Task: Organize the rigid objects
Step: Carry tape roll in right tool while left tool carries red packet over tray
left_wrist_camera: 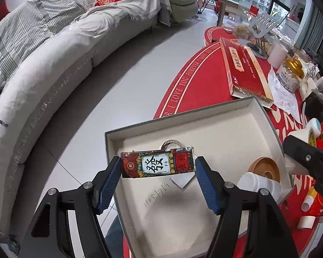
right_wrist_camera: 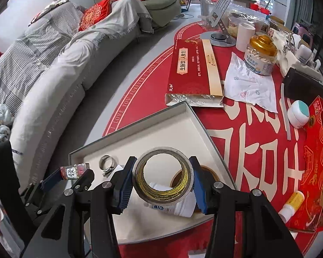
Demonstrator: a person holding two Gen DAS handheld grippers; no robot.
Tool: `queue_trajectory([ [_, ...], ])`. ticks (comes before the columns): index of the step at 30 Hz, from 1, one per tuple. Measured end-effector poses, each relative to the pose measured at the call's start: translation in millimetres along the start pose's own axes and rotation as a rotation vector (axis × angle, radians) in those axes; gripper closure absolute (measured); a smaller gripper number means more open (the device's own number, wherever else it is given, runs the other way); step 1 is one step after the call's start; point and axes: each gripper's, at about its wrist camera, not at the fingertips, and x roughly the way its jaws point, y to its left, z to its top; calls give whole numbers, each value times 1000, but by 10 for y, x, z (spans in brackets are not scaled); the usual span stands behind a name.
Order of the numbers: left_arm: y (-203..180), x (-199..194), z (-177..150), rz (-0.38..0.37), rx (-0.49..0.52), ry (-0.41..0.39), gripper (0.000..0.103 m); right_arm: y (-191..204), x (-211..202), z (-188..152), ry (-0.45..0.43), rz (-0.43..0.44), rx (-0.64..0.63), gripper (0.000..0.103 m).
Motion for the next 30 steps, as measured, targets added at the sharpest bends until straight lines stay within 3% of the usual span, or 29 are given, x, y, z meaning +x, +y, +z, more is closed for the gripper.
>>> queue_trajectory([
  [30,-12,330,-30,6,12,60,31,6,509,4,95,-15,12,53],
])
